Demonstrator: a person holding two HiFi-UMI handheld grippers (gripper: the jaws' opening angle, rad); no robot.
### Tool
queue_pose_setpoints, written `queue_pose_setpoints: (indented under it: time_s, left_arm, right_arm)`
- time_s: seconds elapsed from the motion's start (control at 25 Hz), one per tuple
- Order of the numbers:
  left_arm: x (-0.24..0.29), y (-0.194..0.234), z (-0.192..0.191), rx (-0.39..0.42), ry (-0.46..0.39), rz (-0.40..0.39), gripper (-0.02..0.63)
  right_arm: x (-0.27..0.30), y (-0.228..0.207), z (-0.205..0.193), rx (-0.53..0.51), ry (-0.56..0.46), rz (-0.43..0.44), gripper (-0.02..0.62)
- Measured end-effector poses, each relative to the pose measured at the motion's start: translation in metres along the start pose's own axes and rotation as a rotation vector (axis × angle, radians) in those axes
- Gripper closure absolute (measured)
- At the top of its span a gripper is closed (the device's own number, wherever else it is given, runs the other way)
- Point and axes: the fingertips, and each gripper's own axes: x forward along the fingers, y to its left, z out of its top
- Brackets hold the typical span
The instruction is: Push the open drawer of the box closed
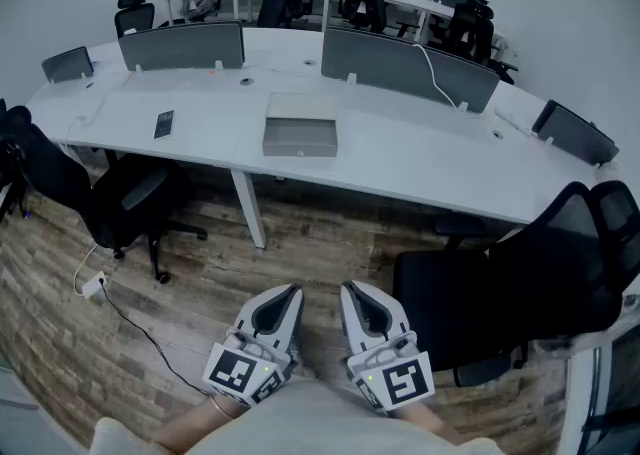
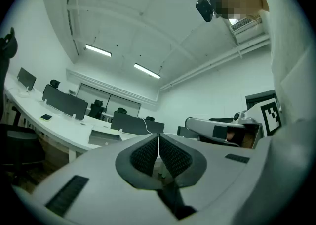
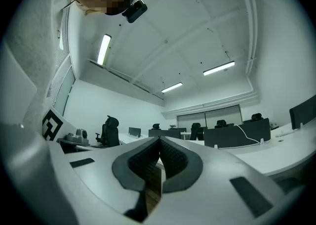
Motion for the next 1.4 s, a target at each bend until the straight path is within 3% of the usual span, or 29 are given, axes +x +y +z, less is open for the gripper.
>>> queue_pose_setpoints:
  time_s: [0.36, 0.56, 0.92, 1.4]
  left_arm:
    - [0.0, 0.001, 0.004, 0.018, -0.027, 0.0, 0.588]
    - [-0.004, 0.001, -0.003, -0.011, 0.005, 0.002, 0.588]
    - [-0.003, 0.003, 0.004, 0.007, -0.028, 0.007, 0.588]
    - [-0.003, 0.018, 0.0, -0.013, -0.007, 0.03, 0.588]
  right_arm:
    - [0.0, 0.003, 0.001, -0.007, -0.006, 0.007, 0.575]
    - [0.0, 0.008, 0.0, -0.008, -0.002, 0.009, 0.575]
    - [0.001, 0.006, -0.003, -0.003, 0.01, 0.005, 0.575]
    - [0.019, 0.005, -0.006, -0.026, 0.017, -0.01, 0.575]
